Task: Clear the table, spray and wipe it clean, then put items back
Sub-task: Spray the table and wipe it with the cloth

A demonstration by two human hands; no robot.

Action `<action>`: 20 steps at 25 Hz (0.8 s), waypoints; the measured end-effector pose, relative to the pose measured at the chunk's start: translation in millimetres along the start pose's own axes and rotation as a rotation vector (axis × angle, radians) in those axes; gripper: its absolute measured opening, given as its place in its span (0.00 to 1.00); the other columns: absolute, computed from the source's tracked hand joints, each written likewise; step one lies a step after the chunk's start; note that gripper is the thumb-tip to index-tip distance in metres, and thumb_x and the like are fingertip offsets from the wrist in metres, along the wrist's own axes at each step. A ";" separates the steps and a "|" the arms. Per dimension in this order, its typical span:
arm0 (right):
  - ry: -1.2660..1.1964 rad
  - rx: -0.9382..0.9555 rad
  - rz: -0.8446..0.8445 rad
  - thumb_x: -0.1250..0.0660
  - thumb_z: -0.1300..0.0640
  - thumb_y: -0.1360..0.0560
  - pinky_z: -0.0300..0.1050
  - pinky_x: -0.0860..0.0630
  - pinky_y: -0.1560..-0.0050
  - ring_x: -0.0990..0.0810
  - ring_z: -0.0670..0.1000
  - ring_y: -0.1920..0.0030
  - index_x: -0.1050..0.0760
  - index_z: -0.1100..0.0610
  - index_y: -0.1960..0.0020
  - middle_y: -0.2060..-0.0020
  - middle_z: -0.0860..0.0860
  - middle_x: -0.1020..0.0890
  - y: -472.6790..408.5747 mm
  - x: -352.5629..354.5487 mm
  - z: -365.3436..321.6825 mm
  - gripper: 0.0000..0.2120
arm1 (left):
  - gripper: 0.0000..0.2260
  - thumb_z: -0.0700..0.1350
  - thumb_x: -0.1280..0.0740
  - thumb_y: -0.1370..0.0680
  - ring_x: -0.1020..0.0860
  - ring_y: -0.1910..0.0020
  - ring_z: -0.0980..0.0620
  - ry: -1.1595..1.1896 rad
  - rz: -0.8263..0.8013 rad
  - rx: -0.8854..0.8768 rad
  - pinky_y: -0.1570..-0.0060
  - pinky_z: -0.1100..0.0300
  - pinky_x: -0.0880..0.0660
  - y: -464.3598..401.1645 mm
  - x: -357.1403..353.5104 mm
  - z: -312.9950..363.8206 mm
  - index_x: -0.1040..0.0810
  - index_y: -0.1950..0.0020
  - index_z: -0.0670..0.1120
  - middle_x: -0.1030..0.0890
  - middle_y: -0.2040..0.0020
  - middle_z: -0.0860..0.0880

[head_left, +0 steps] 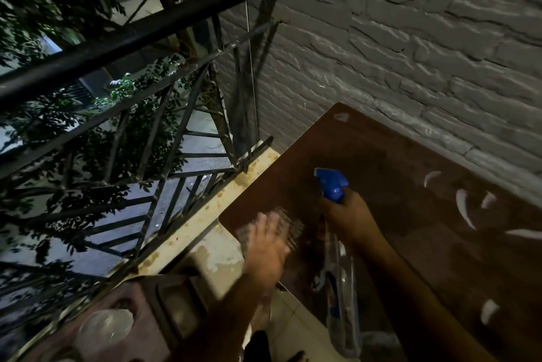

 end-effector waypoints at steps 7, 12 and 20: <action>-0.015 0.072 0.054 0.31 0.54 0.27 0.50 0.19 0.62 0.19 0.51 0.68 0.26 0.53 0.52 0.69 0.50 0.19 6.4 16.1 -8.9 0.06 | 0.26 0.57 0.52 0.17 0.64 0.23 0.43 -0.051 -0.080 0.262 0.29 0.39 0.64 -48.3 26.8 -56.5 0.57 0.21 0.56 0.61 0.20 0.51; -0.012 0.004 0.135 0.30 0.52 0.29 0.49 0.20 0.63 0.18 0.51 0.67 0.24 0.54 0.49 0.66 0.52 0.17 12.0 32.9 9.1 0.11 | 0.24 0.57 0.49 0.19 0.61 0.22 0.45 -0.176 -0.198 -0.489 0.28 0.38 0.61 32.5 -25.5 35.0 0.47 0.23 0.57 0.52 0.20 0.50; -0.068 -0.089 0.156 0.31 0.52 0.26 0.49 0.19 0.58 0.16 0.52 0.62 0.27 0.53 0.46 0.60 0.54 0.17 15.7 32.9 23.9 0.11 | 0.27 0.58 0.47 0.20 0.59 0.22 0.40 -0.224 -0.203 -0.425 0.27 0.34 0.56 -12.5 -27.2 31.2 0.45 0.22 0.54 0.55 0.20 0.47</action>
Point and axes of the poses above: each hand's wrist, its own y-axis away from the middle knuckle, its own x-axis out of the back of the hand, z = x × y, the point moved 9 cm from there along -y, towards the middle knuckle
